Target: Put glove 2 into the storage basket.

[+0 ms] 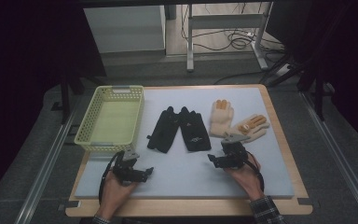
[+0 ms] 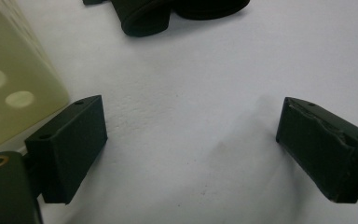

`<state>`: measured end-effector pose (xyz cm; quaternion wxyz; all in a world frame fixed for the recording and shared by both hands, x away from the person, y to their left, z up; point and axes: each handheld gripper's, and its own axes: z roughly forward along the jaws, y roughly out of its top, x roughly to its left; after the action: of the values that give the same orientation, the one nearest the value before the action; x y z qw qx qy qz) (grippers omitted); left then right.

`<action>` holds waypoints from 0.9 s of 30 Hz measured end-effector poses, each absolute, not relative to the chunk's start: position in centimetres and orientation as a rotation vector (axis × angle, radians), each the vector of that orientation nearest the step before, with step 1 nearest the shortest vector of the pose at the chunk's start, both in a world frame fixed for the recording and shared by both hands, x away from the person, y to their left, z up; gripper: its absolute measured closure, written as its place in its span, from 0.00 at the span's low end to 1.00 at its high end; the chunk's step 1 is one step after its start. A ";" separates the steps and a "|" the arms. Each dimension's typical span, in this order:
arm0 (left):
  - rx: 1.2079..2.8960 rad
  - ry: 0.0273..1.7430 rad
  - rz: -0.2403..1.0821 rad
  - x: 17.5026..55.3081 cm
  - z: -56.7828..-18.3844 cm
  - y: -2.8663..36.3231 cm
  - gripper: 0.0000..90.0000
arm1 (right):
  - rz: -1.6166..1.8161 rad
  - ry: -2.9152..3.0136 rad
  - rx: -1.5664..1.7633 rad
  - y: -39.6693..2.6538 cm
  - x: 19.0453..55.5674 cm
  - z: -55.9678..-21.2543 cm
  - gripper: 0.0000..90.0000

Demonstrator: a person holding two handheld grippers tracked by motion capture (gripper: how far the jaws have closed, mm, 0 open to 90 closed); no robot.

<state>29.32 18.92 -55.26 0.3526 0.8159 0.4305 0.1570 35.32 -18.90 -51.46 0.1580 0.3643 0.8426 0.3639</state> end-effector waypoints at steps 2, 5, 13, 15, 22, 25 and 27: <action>2.111 1.114 0.406 29.3 -55.3 18.9 0.10 | 1.037 2.414 1.020 -18.1 35.7 -51.4 0.30; 2.111 1.114 0.406 29.3 -55.3 18.9 0.10 | 1.058 2.427 1.007 -17.1 36.2 -51.2 0.33; 2.111 1.114 0.405 29.3 -55.3 18.9 0.10 | 1.065 2.462 0.933 -13.5 38.0 -50.6 0.38; 2.110 1.114 0.406 29.3 -55.3 18.9 0.10 | 1.061 2.463 0.922 -12.7 38.3 -50.5 0.40; 2.110 1.114 0.405 29.3 -55.3 18.9 0.10 | 1.079 2.458 0.898 -10.3 39.8 -49.9 0.49; 2.110 1.114 0.405 29.3 -55.3 18.9 0.10 | 1.076 2.468 0.874 -8.6 40.8 -49.9 0.55; 2.113 1.113 0.406 29.3 -55.3 19.0 0.10 | 1.074 2.474 0.862 -7.6 41.4 -50.0 0.59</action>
<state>29.32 18.95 -55.25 0.3518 0.8164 0.4301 0.1569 41.41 -7.62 -50.02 0.1543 0.3009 0.8632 0.3749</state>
